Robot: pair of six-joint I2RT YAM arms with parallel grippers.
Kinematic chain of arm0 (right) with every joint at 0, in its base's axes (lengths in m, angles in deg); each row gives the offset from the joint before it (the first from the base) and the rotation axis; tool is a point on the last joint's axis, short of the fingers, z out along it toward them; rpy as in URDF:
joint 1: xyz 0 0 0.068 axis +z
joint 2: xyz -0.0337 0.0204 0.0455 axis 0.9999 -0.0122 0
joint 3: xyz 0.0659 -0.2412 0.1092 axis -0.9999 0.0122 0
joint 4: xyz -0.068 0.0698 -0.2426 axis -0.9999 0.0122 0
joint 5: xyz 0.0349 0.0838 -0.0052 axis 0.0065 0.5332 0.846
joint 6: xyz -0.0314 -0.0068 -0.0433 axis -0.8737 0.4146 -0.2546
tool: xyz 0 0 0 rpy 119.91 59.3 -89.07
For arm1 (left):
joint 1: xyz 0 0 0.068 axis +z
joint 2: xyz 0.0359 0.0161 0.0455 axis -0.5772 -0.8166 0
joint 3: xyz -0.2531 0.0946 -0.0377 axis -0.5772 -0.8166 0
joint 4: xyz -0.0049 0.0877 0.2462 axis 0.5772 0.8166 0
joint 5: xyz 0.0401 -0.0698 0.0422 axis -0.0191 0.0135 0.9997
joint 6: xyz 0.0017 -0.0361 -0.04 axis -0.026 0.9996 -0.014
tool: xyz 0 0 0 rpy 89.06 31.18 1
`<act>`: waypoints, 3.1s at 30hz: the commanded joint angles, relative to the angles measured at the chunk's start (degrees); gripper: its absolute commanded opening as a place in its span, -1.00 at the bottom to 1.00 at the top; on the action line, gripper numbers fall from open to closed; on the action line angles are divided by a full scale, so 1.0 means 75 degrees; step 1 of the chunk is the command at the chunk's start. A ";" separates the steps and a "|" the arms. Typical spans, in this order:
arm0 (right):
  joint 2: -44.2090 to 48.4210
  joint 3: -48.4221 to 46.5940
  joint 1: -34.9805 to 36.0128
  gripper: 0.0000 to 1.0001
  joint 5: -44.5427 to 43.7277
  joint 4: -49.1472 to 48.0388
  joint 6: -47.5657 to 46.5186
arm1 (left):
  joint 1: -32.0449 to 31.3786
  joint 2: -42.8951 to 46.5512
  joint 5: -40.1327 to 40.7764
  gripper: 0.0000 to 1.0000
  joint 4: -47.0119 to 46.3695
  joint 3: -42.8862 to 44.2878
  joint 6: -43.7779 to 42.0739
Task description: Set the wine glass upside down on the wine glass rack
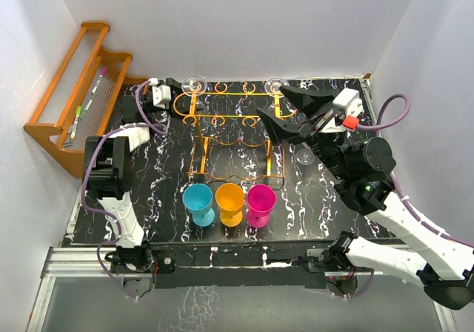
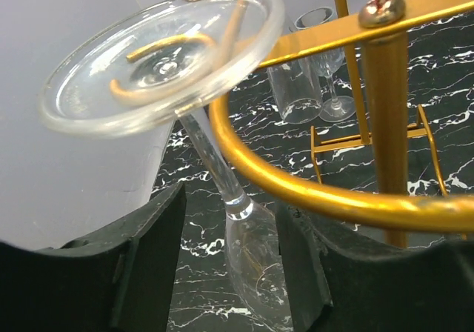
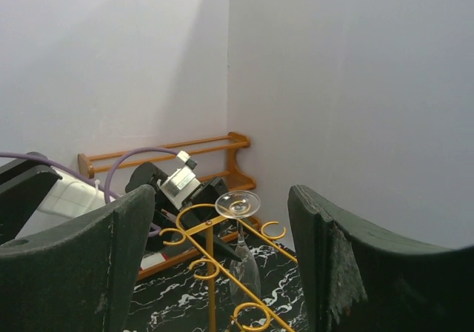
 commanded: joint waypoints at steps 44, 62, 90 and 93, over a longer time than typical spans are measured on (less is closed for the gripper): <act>0.1145 -0.0637 0.0029 0.58 -0.0844 0.2590 -0.0335 | 0.3592 0.4697 -0.0623 0.94 0.0786 -0.1478 0.7052; -0.0063 -0.1995 0.0029 0.96 -0.1623 0.3369 0.0212 | 0.3650 0.4313 0.0048 0.93 0.6273 0.3069 0.9289; -0.2038 -0.0615 -0.7244 -0.33 0.1087 0.5568 0.2836 | 0.1213 0.2967 1.1201 0.81 1.9548 0.7283 -0.3218; -0.2581 -0.0682 -0.7223 -0.33 0.1267 0.5835 0.2688 | 0.1214 0.2857 1.0974 0.82 1.9640 0.7402 -0.3095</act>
